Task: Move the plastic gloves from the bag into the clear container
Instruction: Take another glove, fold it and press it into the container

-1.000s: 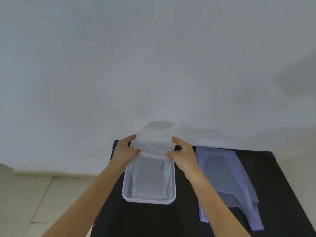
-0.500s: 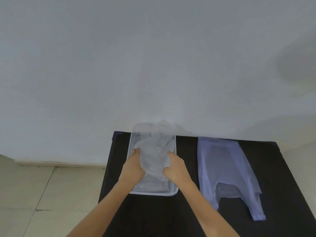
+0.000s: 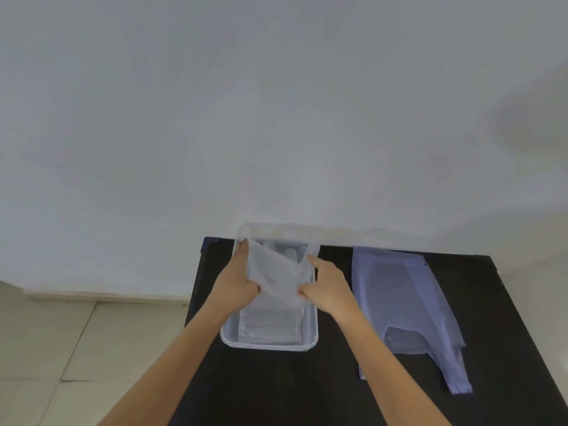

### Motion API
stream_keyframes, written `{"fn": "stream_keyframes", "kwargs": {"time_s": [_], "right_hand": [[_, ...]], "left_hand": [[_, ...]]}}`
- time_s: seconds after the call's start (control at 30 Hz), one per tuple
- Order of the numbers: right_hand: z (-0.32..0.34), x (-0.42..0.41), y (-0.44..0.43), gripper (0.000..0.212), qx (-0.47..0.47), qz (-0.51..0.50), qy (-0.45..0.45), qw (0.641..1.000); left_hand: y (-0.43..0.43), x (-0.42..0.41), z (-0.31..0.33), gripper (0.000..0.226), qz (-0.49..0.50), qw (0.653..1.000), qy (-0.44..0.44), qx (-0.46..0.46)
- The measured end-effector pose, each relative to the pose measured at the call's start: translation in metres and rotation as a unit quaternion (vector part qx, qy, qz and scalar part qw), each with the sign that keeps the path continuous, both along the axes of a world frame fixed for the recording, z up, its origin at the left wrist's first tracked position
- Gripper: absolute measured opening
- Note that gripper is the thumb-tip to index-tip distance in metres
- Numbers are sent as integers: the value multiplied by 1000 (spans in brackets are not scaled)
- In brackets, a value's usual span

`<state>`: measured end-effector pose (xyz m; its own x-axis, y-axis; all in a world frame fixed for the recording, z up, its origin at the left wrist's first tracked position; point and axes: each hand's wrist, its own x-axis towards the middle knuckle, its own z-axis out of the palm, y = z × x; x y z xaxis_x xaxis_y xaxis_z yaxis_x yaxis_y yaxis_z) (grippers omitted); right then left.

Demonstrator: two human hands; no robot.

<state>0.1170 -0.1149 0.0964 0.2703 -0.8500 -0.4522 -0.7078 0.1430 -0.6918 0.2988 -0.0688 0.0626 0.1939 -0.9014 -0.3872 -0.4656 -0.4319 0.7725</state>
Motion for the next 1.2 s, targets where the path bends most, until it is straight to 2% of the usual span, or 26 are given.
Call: {"fn": "stream_keyframes", "kwargs": {"time_s": [0.13,0.23,0.33,0.43,0.67,0.8,0.9,1.03,1.2], "right_hand": [[-3,7,2,73,-64,-40,-60,995],[-6,11,8,74,-125,-60,-96,986],[-5,15,14,72,-190,-76,-103,973],[-18,16,23,71,-205,-74,-95,971],[-53,15,31,70,-64,-47,-24,997],[-57,17,25,45,-42,-21,3,999],[-64,20,21,35,-32,-9,28,999],[-71,23,18,29,-9,7,46,999],[-82,25,20,34,-2,4,58,998]], "left_hand": [[-6,6,8,100,-12,998,-26,-58],[-7,7,15,100,-18,993,-36,-109],[-5,9,18,104,-12,984,-55,-168],[8,3,6,107,-15,977,-70,-200],[21,-5,-43,108,-29,989,-129,-70],[14,-10,-57,99,-38,987,-156,-11],[12,-15,-60,96,-40,985,-167,18],[13,-19,-63,97,-38,984,-167,48],[13,-22,-64,95,-41,983,-164,67]]}}
